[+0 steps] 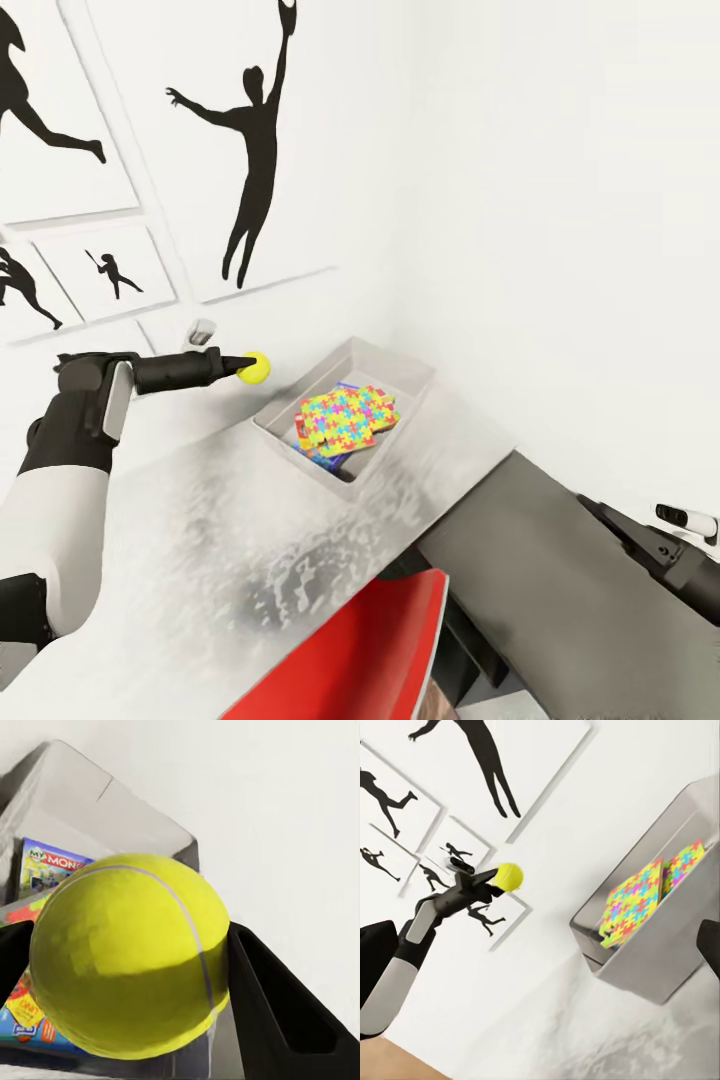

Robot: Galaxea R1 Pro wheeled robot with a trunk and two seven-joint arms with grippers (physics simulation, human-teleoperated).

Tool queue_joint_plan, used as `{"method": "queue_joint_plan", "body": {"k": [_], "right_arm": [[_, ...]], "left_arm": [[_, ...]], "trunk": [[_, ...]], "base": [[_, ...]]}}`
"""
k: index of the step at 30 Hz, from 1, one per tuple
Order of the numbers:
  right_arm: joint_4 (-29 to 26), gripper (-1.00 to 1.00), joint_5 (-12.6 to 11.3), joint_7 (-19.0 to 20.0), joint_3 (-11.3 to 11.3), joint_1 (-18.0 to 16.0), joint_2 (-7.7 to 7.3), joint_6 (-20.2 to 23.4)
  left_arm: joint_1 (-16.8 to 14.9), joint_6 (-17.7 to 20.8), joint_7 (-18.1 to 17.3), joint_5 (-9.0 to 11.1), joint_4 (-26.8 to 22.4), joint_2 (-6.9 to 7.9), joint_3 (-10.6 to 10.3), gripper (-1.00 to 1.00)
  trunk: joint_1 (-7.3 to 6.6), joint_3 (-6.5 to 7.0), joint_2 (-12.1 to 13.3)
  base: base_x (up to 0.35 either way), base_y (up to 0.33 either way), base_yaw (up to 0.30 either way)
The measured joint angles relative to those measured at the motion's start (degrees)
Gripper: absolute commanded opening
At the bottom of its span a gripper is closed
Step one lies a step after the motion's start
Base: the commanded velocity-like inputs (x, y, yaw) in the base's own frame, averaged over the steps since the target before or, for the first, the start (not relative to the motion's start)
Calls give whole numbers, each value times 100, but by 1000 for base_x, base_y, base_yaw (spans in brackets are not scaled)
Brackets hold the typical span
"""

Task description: Put all the toys in the child's room - the three board games (two on the bed and one on the table), the two jigsaw puzzles on the table, and the tennis ball on the table - inside the toy box on the table in the child's room.

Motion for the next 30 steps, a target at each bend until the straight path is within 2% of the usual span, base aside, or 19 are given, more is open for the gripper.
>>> {"method": "queue_joint_plan", "body": {"k": [4,8,11,14,16,18,19,20,22,23,25,27,30], "right_arm": [[-1,100,-2,0,1,0,1,-1],[0,100,-1,-6,8,0,8,-7],[0,100,3,-8,5,-1,6,-9],[1,100,26,-11,6,-1,5,-10],[2,100,184,-15,9,-6,18,-10],[4,100,438,-30,11,-10,49,-10],[5,100,547,-38,11,-13,60,-10],[2,100,649,-47,13,-16,69,-10],[-1,100,704,-59,20,-28,77,-5],[-2,100,729,-69,24,-36,83,-1],[-3,100,748,-75,27,-41,86,2],[-5,100,755,-79,28,-44,87,6],[-37,100,755,-89,29,-38,88,59]], "left_arm": [[-13,2,779,30,0,-80,-7,-100],[-65,2,1188,10,-3,-452,-27,-100],[-110,1,1305,0,-21,-613,-36,-100],[-128,1,1343,-16,-28,-643,-58,-100],[-132,0,1355,-29,-29,-639,-154,-100],[-134,0,1363,-69,-30,-622,-329,-100],[-134,1,1369,-123,-30,-616,-387,-100],[-135,3,1382,-267,-25,-612,-438,-100],[-135,6,1401,-488,-22,-617,-463,-100],[-135,14,1434,-755,-20,-634,-471,-100],[-135,26,1486,-1070,-18,-659,-470,-100],[-135,28,1512,-1244,-16,-713,-480,-100],[-135,29,1615,-1351,-2,-815,-498,-100]], "trunk": [[0,31,0],[0,60,0],[0,74,0],[0,77,0],[0,78,1],[0,78,1],[0,79,1],[0,79,1],[0,79,1],[0,79,1],[0,79,1],[0,79,1],[0,79,1]], "base": [[0,0,-170],[0,0,-146],[0,0,-52],[0,0,-14],[0,0,-4],[0,0,-2],[0,0,0],[0,0,0],[0,0,0],[0,0,0],[0,0,0],[0,0,0],[0,0,0]]}}
